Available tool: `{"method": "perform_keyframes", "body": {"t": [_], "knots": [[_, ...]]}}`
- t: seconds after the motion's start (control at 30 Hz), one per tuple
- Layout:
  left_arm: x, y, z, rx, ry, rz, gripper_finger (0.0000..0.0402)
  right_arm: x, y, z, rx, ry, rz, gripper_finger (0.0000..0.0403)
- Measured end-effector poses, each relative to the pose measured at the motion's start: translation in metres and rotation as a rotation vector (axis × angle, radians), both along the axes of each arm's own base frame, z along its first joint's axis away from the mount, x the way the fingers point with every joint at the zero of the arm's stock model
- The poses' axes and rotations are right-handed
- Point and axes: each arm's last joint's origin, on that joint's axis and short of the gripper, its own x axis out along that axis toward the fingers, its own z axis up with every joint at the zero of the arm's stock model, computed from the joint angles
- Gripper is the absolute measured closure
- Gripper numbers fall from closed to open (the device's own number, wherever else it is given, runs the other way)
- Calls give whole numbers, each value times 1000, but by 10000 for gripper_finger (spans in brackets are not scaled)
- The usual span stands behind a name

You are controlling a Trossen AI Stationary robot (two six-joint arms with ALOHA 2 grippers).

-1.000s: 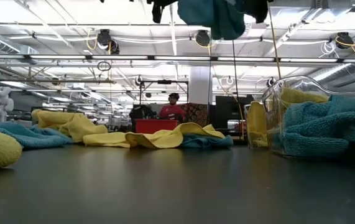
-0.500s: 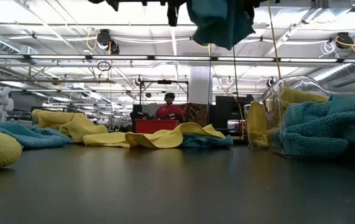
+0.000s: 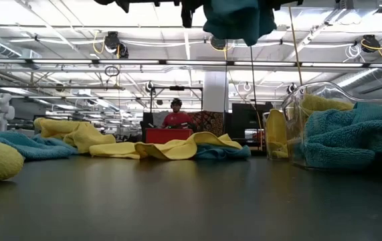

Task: Sort microfiber towel by color & place in baskets
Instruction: Put the blue microfiber cloth into the bottom transparent bin

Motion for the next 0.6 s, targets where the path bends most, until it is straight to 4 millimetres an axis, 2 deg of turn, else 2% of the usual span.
{"method": "perform_keyframes", "body": {"t": [0.17,0.23,0.43,0.6], "knots": [[-1,0,-5,-7,58,-33,240,-11,0,3,35,26,-2,354],[-1,-2,-7,-13,78,-74,216,-19,2,5,55,48,4,384],[-5,-5,-8,-27,127,-144,160,-52,14,11,152,113,42,379],[-9,-5,-11,-39,187,-143,140,-82,27,5,313,255,162,387]]}}
